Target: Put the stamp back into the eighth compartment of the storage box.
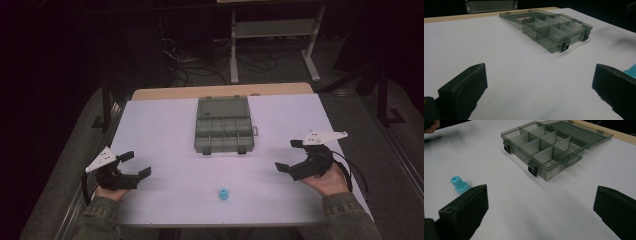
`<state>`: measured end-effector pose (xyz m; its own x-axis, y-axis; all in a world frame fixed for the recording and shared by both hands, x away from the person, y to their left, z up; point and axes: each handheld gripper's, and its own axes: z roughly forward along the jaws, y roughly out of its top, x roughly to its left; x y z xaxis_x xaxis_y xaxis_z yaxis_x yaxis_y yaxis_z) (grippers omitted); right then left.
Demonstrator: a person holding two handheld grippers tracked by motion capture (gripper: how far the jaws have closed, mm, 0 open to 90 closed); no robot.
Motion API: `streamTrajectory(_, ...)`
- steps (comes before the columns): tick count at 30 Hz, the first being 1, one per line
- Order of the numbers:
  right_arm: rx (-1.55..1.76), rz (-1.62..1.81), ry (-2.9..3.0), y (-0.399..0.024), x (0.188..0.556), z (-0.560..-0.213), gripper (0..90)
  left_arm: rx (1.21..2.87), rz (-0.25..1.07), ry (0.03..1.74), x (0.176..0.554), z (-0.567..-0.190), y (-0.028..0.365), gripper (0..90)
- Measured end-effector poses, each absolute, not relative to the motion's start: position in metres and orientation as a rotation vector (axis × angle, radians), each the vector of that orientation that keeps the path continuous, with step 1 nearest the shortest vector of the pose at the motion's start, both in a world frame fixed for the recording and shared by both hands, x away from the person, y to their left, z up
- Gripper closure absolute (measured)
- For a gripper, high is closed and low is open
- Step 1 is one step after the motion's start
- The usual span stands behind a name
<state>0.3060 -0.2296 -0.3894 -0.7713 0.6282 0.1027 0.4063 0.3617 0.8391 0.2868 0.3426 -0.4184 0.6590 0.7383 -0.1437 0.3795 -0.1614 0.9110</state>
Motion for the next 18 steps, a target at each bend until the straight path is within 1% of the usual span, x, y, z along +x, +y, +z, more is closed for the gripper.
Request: streamTrajectory(18, 0.863, 1.329, 2.475, -0.208, 0.305, -0.387, 0.0, 1.776, 0.406, 0.898, 0.286, -0.418, 0.342, 0.0)
